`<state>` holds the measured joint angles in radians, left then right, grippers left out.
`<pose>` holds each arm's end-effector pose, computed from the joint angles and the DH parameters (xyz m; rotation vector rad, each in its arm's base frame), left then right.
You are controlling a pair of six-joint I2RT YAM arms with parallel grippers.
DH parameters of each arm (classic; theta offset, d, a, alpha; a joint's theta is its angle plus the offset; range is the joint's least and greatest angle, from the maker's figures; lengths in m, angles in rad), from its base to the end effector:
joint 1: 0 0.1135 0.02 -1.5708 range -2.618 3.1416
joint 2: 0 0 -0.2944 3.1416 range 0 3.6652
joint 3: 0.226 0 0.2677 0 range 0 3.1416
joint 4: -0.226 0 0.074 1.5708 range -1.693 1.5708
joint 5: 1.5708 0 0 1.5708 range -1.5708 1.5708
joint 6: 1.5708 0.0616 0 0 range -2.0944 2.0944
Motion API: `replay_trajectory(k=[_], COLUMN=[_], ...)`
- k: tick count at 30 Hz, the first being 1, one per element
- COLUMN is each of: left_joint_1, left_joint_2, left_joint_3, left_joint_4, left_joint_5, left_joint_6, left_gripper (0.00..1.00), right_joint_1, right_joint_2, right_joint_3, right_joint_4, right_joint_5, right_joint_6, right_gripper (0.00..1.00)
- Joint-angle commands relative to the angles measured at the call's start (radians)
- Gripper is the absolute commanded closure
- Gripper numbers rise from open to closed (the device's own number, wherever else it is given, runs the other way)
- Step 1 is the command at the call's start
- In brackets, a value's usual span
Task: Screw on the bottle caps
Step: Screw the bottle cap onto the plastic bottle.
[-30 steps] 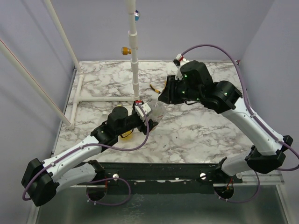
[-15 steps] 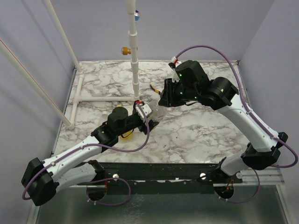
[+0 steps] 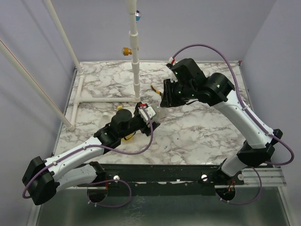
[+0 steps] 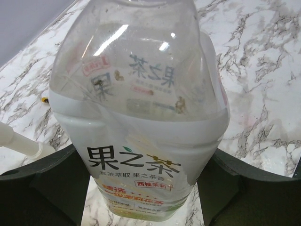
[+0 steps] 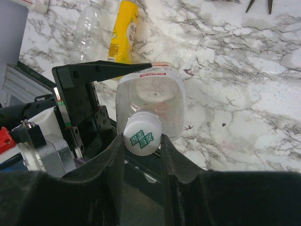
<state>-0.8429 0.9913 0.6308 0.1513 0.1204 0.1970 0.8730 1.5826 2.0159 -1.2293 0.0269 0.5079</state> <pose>0.1650 -0.1963 0.2959 0.9772 1.5289 -0.5695 0.2133 0.2517 0.4750 -0.4330 2.4202 0.6134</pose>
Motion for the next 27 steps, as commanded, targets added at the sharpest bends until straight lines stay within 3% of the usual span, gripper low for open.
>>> replay_trajectory(k=[1, 14, 19, 27], left_joint_1=[-0.025, -0.023, -0.024, -0.022], left_joint_2=[0.001, 0.036, 0.043, 0.053], left_joint_3=[0.016, 0.029, 0.031, 0.011], left_joint_4=[0.114, 0.258, 0.259, 0.259], left_joint_5=[-0.03, -0.039, -0.035, -0.036], left_joint_6=[0.021, -0.103, -0.098, -0.108], left_gripper=[1.0, 1.0, 1.0, 1.0], right_joint_1=[0.0, 0.001, 0.0, 0.0], right_joint_2=[0.038, 0.028, 0.051, 0.065], right_joint_3=[0.016, -0.111, -0.091, -0.067], right_joint_4=[-0.036, 0.097, 0.07, 0.041], right_joint_5=[-0.021, -0.02, -0.011, 0.013], right_joint_6=[-0.017, 0.018, 0.014, 0.008], right_gripper=[0.75, 0.76, 0.76, 0.64])
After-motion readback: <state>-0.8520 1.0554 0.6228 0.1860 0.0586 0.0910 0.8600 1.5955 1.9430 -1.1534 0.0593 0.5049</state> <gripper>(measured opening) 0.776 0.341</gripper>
